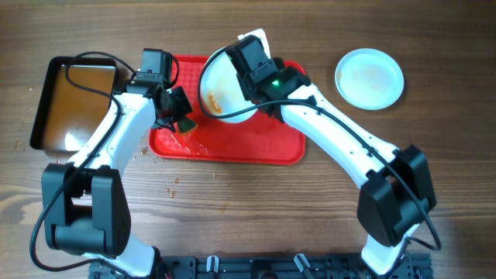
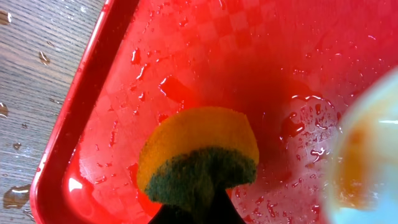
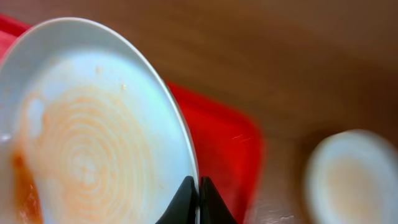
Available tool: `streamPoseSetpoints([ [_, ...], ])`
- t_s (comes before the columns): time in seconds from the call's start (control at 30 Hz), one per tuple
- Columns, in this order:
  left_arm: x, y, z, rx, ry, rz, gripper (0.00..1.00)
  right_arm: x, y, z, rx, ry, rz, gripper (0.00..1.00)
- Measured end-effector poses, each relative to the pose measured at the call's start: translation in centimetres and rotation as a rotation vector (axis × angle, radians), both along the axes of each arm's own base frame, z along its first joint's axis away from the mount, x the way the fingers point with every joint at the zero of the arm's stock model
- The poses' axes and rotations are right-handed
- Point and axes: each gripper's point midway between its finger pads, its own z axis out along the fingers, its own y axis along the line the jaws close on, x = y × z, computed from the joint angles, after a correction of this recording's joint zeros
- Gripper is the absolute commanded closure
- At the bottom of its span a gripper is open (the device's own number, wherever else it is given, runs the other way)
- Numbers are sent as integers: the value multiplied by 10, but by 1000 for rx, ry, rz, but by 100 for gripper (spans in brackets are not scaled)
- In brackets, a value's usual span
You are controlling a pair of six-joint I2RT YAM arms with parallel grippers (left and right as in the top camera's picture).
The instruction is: Clean dirty plates on tray and stack at the side
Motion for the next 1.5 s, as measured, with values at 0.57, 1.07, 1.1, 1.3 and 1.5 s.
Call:
streamPoseSetpoints([
  [0.57, -2, -3, 0, -17, 10, -6, 96, -5, 25, 135, -784, -445, 63, 96],
  [1.07, -3, -3, -1, -17, 13, -6, 96, 0, -25, -40, 362, 239, -65, 96],
  [1.1, -1, -3, 0, -18, 7, -6, 96, -7, -19, -57, 414, 283, -67, 96],
  [1.3, 5, -4, 2, -10, -23, -40, 96, -44, -6, -132, 532, 406, -118, 95],
  [1.5, 22, -30, 13, -109, -119, -190, 96, -52, 1, -144, 559, 405, -111, 96],
])
